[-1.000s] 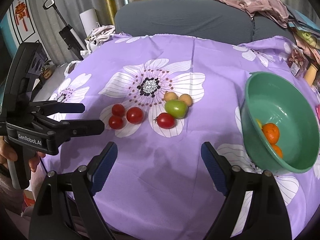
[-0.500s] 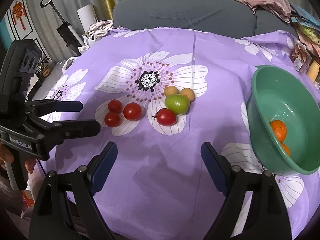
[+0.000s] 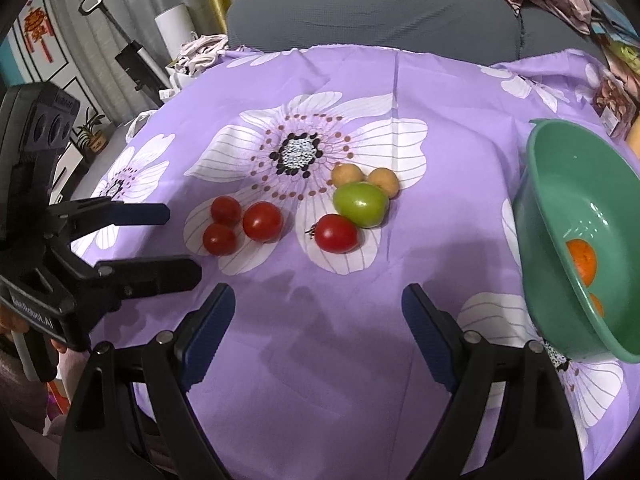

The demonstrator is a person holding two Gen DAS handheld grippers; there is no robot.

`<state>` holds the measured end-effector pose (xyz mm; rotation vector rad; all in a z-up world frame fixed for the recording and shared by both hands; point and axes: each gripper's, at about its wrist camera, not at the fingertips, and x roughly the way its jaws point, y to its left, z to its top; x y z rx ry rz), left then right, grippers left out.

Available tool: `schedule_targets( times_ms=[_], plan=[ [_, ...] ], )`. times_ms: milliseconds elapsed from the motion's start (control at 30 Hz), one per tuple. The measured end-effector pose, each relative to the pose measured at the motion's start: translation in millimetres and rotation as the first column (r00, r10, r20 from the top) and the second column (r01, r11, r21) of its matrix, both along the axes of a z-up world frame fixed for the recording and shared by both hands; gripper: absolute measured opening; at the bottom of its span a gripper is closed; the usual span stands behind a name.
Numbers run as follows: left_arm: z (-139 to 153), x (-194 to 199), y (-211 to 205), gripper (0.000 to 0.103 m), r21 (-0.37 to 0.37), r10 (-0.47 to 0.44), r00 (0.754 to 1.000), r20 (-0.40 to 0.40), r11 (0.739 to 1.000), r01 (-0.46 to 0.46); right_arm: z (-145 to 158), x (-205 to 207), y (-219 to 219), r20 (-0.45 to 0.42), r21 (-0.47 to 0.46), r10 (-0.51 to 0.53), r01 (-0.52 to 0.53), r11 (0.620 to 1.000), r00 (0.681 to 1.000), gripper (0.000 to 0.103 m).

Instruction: Organize fruits

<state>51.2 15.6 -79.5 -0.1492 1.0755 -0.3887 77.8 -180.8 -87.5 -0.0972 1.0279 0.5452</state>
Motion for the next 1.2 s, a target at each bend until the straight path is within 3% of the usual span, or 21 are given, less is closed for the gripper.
schedule_targets(
  times_ms=[167,467,567,633,767,833,933,1067,1133,1200],
  plan=[
    [-4.7,3.1,-10.2,0.102,0.076,-0.027,1.000,0.013,0.997,0.026,-11.1,14.1,-4.7,-0.037,-0.022,-0.043,0.043,0.999,0.998,0.077],
    [-17.2,11.1,-17.6,0.098,0.141,-0.070,0.998,0.001,0.988,0.069,-24.9,37.1,15.1,-0.059,-0.050,0.005,-0.008,0.999,0.998,0.065],
    [-19.5,14.0,-17.5,0.091,0.147,-0.075,0.997,-0.005,0.986,0.075,-28.4,44.0,19.5,-0.061,-0.066,0.011,-0.015,0.998,0.998,0.065],
    [-24.5,16.6,-16.4,0.081,0.155,-0.071,0.997,-0.017,0.985,0.073,-29.6,47.1,21.3,-0.061,-0.076,0.014,-0.018,0.997,0.998,0.064],
    [-24.4,17.4,-16.3,0.077,0.173,-0.073,0.997,-0.007,0.982,0.073,-32.6,51.4,26.2,-0.060,-0.092,0.040,-0.045,0.995,0.997,0.056],
    [-26.2,20.1,-14.9,0.056,0.169,-0.071,0.997,-0.017,0.983,0.073,-33.4,52.7,28.7,-0.053,-0.102,0.049,-0.054,0.993,0.997,0.056],
    [-27.3,19.3,-11.7,0.049,0.166,-0.071,0.997,-0.015,0.984,0.072,-33.4,54.8,31.2,-0.040,-0.117,0.058,-0.062,0.991,0.998,0.049],
    [-26.9,19.3,-2.7,0.036,0.142,-0.052,0.998,-0.016,0.988,0.054,-33.0,58.2,27.1,-0.032,-0.111,0.054,-0.057,0.992,0.998,0.032],
    [-27.4,19.6,0.9,0.030,0.121,-0.042,0.999,-0.022,0.992,0.045,-32.5,58.9,23.2,-0.038,-0.093,0.049,-0.052,0.994,0.998,0.031],
    [-27.3,17.2,2.9,0.029,0.113,-0.042,0.999,-0.024,0.993,0.044,-32.1,56.5,22.0,-0.038,-0.088,0.043,-0.047,0.995,0.998,0.031]
  ],
)
